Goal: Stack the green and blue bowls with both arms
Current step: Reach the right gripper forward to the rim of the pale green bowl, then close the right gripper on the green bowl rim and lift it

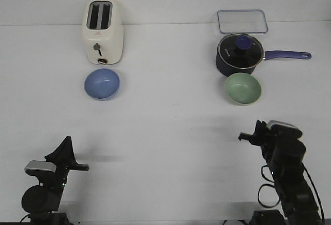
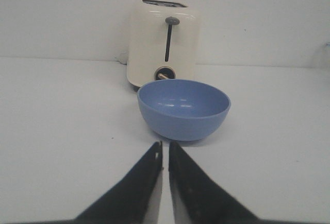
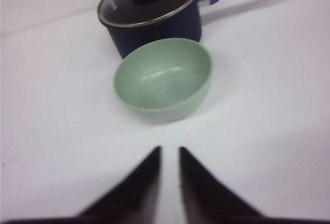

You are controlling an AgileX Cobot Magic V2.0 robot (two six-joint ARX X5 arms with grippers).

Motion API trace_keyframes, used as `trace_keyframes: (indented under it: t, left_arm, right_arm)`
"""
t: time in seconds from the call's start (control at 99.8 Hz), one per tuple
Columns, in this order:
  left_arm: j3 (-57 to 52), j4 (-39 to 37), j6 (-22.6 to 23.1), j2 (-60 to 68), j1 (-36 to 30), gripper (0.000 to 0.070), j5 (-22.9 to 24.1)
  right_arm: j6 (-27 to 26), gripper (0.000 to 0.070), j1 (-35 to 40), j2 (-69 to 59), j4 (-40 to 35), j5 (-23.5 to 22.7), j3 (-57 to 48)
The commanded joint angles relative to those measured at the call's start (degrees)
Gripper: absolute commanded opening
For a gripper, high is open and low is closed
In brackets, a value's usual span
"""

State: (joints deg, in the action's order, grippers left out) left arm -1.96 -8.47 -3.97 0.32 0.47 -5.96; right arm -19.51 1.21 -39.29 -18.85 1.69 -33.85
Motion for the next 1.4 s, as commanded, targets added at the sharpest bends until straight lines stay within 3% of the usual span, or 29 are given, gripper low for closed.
trace_keyframes:
  t: [0.0,0.06,0.12,0.391,0.641,0.681,0.731,0.861,0.912,1.062,1.392]
  left_arm:
    - [1.1,-0.6,-0.2,0.0,0.0,0.0015,-0.1]
    - [1.1,-0.6,-0.2,0.0,0.0,0.0015,-0.1]
    - [1.1,-0.6,-0.2,0.0,0.0,0.0015,-0.1]
    - [1.1,-0.6,-0.2,0.0,0.0,0.0015,-0.1]
    - [1.1,-0.6,-0.2,0.0,0.0,0.0015,-0.1]
    - [1.1,-0.6,-0.2,0.0,0.0,0.0015,-0.1]
    - [1.1,-0.6,-0.2,0.0,0.0,0.0015,-0.1]
    - [1.1,-0.6,-0.2,0.0,0.0,0.0015,-0.1]
    - [1.1,-0.6,-0.2,0.0,0.0,0.0015,-0.1]
    - [1.1,-0.6,-0.2,0.0,0.0,0.0015,-0.1]
    - [1.1,-0.6,-0.2,0.0,0.0,0.0015,-0.1]
  right_arm:
    - [0.5,0.0383,-0.7,-7.1,0.3,-0.9,-3.7]
    - [1.2,0.0482,-1.6,-12.9,0.4,-1.4,-6.9]
    - [1.7,0.0527,-2.7,-18.5,0.4,-2.0,-10.1]
    - [5.9,0.0528,-7.4,-40.8,1.2,-2.9,-23.7]
    - [6.1,0.0519,-10.6,-55.0,0.7,-5.0,-32.3]
    - [6.1,0.0498,-10.9,-56.5,0.7,-5.4,-32.9]
    - [6.1,0.0421,-11.1,-58.1,0.6,-5.8,-33.7]
    - [6.1,0.0088,-11.5,-60.1,0.6,-8.0,-34.2]
    - [6.1,0.0000,-11.5,-60.1,0.6,-8.0,-34.2]
    - [6.2,0.0000,-11.7,-58.9,-1.5,-8.4,-35.4]
    - [8.8,0.0000,-11.8,-42.2,-7.9,-16.6,-35.7]
